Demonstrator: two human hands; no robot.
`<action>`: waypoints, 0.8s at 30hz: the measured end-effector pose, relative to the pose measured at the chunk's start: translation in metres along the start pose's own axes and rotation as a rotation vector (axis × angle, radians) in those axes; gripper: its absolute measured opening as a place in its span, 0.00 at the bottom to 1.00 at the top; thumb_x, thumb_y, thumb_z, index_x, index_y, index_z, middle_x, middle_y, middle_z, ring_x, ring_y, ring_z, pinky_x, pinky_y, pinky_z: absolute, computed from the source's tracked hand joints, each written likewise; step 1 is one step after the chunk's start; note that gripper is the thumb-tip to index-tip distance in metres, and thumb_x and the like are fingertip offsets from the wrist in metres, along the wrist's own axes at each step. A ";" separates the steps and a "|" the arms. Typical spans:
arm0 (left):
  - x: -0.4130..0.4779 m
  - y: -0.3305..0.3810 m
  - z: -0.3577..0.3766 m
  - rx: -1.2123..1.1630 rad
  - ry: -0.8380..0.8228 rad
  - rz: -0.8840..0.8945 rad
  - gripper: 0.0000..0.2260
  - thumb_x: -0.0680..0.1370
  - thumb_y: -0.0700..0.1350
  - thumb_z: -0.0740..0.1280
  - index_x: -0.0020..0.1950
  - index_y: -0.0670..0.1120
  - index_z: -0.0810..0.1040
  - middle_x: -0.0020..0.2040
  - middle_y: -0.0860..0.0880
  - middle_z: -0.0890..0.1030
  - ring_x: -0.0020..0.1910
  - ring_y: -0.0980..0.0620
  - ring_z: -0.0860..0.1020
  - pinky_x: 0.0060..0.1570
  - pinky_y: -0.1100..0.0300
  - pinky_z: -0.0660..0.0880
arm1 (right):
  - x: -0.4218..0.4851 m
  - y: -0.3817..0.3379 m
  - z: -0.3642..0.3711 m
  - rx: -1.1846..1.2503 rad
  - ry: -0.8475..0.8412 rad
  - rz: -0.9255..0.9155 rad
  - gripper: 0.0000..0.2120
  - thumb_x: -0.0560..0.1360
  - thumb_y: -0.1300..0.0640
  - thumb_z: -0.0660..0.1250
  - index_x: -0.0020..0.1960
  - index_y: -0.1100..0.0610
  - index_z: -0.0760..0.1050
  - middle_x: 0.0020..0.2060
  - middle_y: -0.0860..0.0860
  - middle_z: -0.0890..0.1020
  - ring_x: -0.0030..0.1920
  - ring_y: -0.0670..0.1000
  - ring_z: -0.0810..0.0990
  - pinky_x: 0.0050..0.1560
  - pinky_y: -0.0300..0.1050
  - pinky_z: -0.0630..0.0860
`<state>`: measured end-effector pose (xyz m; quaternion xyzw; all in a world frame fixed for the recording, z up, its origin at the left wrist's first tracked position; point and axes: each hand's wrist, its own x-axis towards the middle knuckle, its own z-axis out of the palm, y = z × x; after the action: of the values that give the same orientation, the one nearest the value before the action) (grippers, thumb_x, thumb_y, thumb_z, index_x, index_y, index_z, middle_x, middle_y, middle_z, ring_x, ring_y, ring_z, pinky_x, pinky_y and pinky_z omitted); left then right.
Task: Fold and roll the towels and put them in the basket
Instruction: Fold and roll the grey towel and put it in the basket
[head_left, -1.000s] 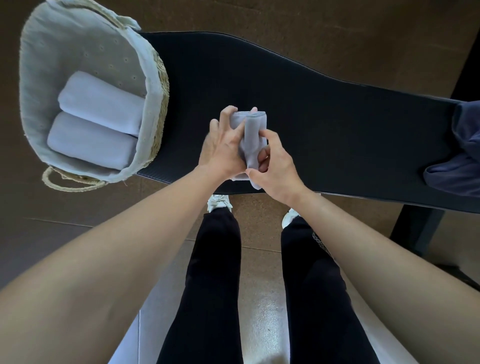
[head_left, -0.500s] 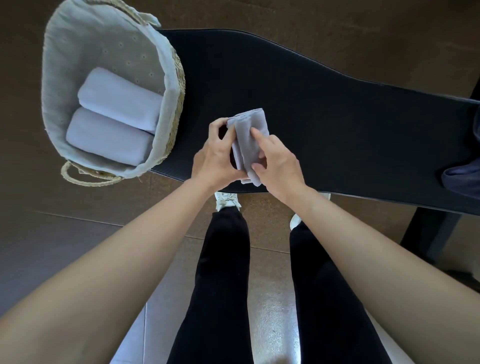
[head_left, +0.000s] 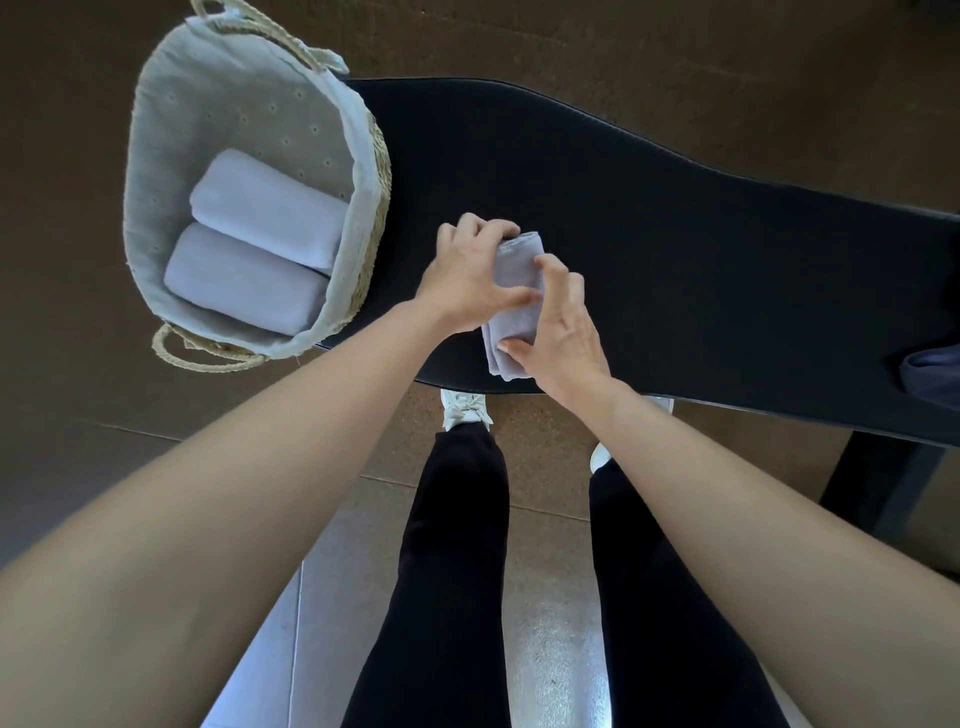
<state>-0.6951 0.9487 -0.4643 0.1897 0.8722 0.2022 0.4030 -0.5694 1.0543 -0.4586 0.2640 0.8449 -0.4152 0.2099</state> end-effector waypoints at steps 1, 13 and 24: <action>0.001 0.000 -0.002 -0.004 -0.021 -0.018 0.33 0.71 0.62 0.77 0.72 0.55 0.71 0.63 0.51 0.69 0.65 0.50 0.64 0.57 0.51 0.75 | 0.000 0.000 0.000 0.038 -0.006 0.038 0.45 0.71 0.56 0.79 0.76 0.46 0.53 0.64 0.51 0.67 0.58 0.51 0.76 0.54 0.49 0.80; -0.084 -0.022 -0.018 -0.504 -0.059 -0.160 0.19 0.71 0.54 0.80 0.46 0.49 0.72 0.39 0.56 0.71 0.35 0.61 0.70 0.36 0.67 0.67 | -0.034 -0.002 -0.031 0.274 -0.310 0.201 0.14 0.69 0.56 0.79 0.50 0.54 0.77 0.46 0.52 0.82 0.47 0.55 0.82 0.42 0.46 0.79; -0.117 -0.065 -0.137 -0.991 0.300 -0.181 0.16 0.77 0.40 0.76 0.61 0.50 0.77 0.53 0.48 0.84 0.49 0.53 0.84 0.50 0.60 0.81 | 0.004 -0.138 -0.047 0.408 -0.272 -0.106 0.24 0.72 0.58 0.79 0.64 0.51 0.75 0.54 0.48 0.81 0.53 0.46 0.82 0.48 0.39 0.81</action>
<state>-0.7427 0.8081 -0.3427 -0.1305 0.7330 0.5798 0.3310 -0.6644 1.0221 -0.3529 0.1977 0.7203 -0.6193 0.2420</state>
